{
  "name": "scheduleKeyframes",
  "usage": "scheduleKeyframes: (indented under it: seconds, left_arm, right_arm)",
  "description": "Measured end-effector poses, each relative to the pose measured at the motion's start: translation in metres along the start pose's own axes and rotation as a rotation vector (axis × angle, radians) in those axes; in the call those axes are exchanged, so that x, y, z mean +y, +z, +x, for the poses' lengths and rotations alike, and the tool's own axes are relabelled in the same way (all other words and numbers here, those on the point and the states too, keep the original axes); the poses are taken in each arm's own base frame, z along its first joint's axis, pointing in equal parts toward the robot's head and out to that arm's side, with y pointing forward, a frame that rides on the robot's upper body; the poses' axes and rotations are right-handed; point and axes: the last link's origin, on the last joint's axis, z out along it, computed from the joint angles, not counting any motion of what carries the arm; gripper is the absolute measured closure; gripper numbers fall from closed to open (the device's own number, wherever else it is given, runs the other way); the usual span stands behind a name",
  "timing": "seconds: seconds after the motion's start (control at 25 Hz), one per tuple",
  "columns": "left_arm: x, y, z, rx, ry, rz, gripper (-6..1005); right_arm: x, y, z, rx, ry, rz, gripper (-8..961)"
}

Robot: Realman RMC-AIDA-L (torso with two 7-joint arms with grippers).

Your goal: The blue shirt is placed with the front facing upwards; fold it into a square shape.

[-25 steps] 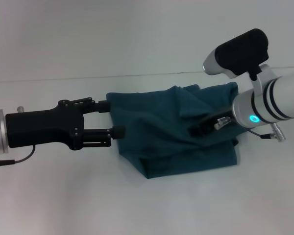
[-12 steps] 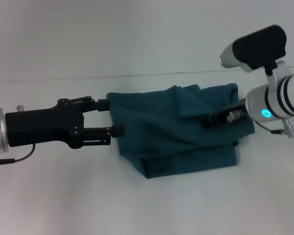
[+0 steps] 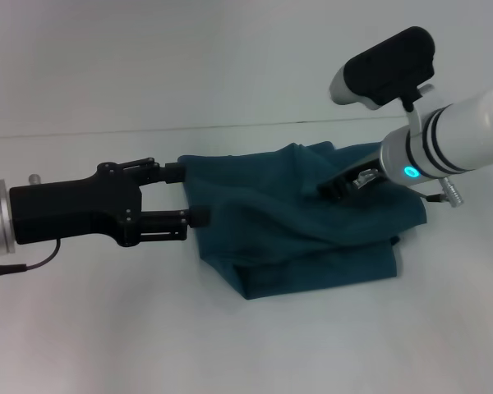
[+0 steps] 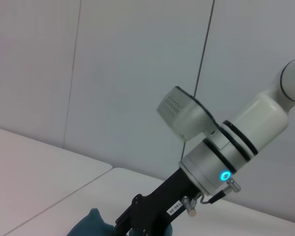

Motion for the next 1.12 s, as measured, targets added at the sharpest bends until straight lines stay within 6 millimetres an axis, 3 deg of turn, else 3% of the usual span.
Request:
scheduleKeyframes:
  seconds: [0.6,1.12]
  left_arm:
    - [0.001,0.0,-0.001,0.002,0.007,-0.003,137]
    - [0.003,-0.003,-0.005,0.009,0.006,0.003,137]
  right_arm:
    - [0.014,0.028,-0.002,0.043,-0.067,0.008,478]
    - [0.016,0.033,-0.009,0.06,-0.154,0.073,478]
